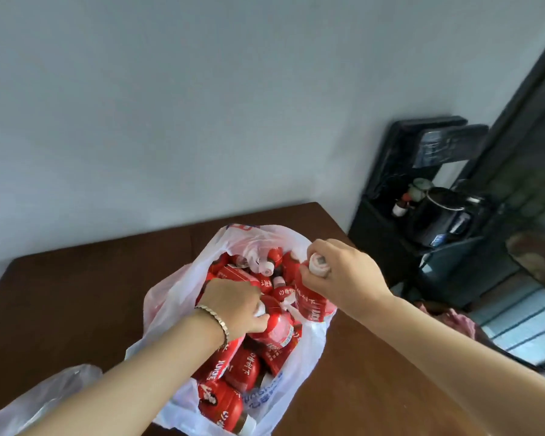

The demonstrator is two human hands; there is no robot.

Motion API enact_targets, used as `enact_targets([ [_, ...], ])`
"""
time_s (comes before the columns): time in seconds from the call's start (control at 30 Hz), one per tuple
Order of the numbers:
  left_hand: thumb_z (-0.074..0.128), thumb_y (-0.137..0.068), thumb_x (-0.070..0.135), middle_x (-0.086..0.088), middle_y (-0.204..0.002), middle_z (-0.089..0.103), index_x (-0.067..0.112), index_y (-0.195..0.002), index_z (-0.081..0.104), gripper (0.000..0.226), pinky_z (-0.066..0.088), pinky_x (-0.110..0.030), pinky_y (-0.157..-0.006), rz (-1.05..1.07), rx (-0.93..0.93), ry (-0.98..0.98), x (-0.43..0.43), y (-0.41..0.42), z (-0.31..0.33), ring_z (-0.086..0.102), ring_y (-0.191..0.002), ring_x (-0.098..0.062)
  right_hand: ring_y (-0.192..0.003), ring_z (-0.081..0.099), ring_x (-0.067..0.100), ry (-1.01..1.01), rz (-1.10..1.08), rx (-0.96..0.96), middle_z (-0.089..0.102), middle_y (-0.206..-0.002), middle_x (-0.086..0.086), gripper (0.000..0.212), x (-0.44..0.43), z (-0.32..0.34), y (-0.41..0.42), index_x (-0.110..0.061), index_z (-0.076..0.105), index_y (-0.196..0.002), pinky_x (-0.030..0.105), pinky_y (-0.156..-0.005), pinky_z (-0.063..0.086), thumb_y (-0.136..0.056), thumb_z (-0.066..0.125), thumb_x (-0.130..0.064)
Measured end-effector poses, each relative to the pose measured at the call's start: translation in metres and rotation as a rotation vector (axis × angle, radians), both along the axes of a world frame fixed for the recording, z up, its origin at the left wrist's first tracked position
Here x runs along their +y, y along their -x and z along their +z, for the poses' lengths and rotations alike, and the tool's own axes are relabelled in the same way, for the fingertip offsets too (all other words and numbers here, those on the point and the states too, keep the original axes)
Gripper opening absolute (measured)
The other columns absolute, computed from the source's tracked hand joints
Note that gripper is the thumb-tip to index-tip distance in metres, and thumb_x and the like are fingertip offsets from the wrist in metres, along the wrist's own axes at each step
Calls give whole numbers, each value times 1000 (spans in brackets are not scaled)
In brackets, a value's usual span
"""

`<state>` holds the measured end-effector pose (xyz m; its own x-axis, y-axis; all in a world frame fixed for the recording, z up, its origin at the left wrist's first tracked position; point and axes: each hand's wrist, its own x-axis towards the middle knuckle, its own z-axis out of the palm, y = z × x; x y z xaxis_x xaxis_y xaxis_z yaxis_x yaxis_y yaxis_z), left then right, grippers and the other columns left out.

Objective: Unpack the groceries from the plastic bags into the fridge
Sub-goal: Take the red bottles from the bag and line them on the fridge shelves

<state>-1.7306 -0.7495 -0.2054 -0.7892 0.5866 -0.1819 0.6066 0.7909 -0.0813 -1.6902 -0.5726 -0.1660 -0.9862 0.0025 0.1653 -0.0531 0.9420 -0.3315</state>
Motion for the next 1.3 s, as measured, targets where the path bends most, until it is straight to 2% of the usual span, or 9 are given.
enact_targets([
  [0.2, 47, -86, 43, -1, -102, 66, 20, -93, 63, 28, 36, -27, -71, -260, 150, 16, 28, -15, 56, 63, -99, -23, -87, 61, 13, -156, -91, -18, 60, -100, -9, 27, 4, 25, -61, -28, 56, -111, 20, -71, 49, -91, 48, -44],
  [0.4, 47, -86, 40, 0, -99, 64, 21, -88, 57, 21, 28, -26, -65, -543, 227, -153, 110, -78, 84, 63, -94, -22, -88, 61, 14, -179, -440, -61, 62, -97, -10, 28, 63, 44, -162, -29, 56, -106, 27, -78, 54, -88, 49, -49],
  [0.5, 44, -87, 42, 0, -96, 63, 22, -80, 48, 22, 29, -26, -66, -725, 229, -197, 156, -121, 91, 62, -92, -23, -79, 57, 11, -154, -604, -69, 64, -98, -9, 29, 95, 53, -223, -26, 57, -106, 18, -72, 51, -89, 51, -49],
  [0.57, 42, -87, 40, -1, -99, 63, 21, -83, 52, 22, 31, -27, -68, -859, 253, -220, 201, -166, 101, 62, -94, -24, -73, 51, 10, -183, -737, -48, 67, -99, -7, 29, 121, 62, -282, -23, 59, -104, 13, -63, 43, -90, 50, -46],
  [0.7, 40, -87, 40, 0, -99, 66, 19, -90, 61, 30, 36, -25, -70, -1068, 281, -259, 278, -262, 115, 63, -90, -22, -70, 46, 18, -217, -1019, -32, 70, -102, 0, 31, 167, 77, -398, -18, 63, -104, 20, -58, 33, -87, 54, -42],
  [0.83, 42, -86, 43, 0, -99, 67, 19, -89, 61, 31, 39, -27, -69, -1252, 289, -294, 368, -398, 128, 64, -88, -22, -90, 60, 27, -229, -1297, -58, 69, -106, 0, 34, 216, 86, -546, -22, 60, -106, 24, -65, 37, -82, 55, -44],
  [0.93, 41, -87, 45, 0, -104, 67, 18, -97, 64, 36, 35, -27, -68, -1338, 308, -306, 420, -489, 137, 63, -93, -21, -96, 63, 26, -271, -1379, -94, 68, -106, 2, 35, 243, 91, -640, -19, 60, -107, 28, -75, 44, -83, 53, -44],
  [1.07, 40, -87, 45, 2, -109, 66, 19, -101, 64, 38, 41, -26, -72, -1496, 298, -395, 485, -627, 156, 63, -94, -20, -93, 63, 24, -293, -1505, -89, 67, -102, 3, 35, 271, 107, -784, -15, 59, -104, 27, -68, 38, -86, 52, -44],
  [1.3, 40, -86, 48, 5, -105, 67, 24, -101, 64, 37, 45, -27, -74, -1766, 244, -464, 557, -817, 172, 63, -93, -17, -100, 61, 25, -301, -1779, -127, 66, -104, 3, 31, 294, 119, -958, -20, 50, -90, 27, -67, 32, -87, 52, -51],
])
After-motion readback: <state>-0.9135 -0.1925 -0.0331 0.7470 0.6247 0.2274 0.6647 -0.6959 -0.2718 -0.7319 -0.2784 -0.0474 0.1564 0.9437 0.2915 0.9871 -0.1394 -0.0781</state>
